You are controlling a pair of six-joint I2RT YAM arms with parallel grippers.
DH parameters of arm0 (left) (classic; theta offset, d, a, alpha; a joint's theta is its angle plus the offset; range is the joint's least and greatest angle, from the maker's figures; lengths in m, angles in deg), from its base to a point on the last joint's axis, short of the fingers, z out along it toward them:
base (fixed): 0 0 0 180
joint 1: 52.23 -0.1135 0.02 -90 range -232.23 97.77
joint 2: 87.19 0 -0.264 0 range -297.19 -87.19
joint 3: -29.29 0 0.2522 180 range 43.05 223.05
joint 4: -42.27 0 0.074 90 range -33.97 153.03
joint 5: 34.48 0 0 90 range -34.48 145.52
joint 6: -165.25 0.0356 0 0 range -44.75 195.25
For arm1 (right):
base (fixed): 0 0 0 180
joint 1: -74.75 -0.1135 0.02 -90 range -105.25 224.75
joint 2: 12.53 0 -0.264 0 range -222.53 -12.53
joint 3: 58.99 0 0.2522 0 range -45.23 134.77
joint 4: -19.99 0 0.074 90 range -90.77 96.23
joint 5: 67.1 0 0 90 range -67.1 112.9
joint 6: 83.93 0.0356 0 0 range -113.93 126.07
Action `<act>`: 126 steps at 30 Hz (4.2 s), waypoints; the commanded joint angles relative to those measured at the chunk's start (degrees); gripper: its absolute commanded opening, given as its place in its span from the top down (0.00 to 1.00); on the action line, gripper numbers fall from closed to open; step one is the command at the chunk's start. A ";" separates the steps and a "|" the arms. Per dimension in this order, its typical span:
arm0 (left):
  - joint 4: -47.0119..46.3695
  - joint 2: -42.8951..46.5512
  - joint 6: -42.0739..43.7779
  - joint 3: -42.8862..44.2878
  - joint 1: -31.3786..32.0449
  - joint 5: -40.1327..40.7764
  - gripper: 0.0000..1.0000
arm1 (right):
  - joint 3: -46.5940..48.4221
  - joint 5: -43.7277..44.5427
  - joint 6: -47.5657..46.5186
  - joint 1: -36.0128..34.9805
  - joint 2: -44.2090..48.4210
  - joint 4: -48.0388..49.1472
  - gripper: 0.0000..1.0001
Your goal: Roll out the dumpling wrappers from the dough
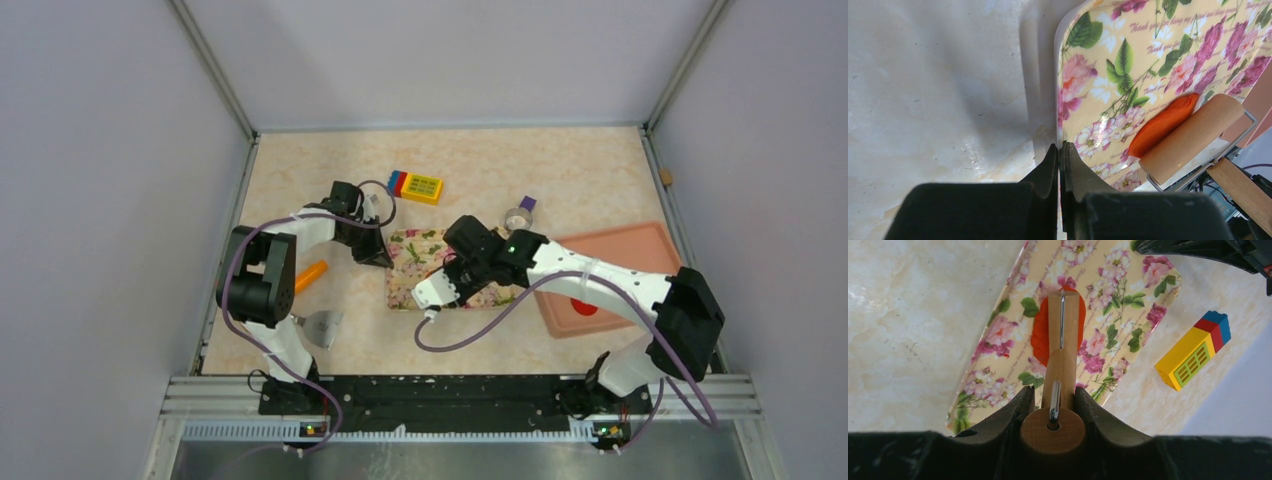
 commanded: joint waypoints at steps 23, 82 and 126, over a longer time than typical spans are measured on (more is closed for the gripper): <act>-3.41 0.41 -0.57 -1.58 -0.30 -2.84 1.00 | 10.62 8.90 8.48 4.16 -5.63 14.93 1.00; -1.47 -3.93 -0.46 2.19 -0.91 -1.16 1.00 | 15.73 -18.23 -1.05 5.36 -15.79 -34.23 1.00; -0.47 -4.49 0.57 2.19 -0.91 -3.67 1.00 | 7.49 -42.22 85.57 39.27 -13.07 11.97 1.00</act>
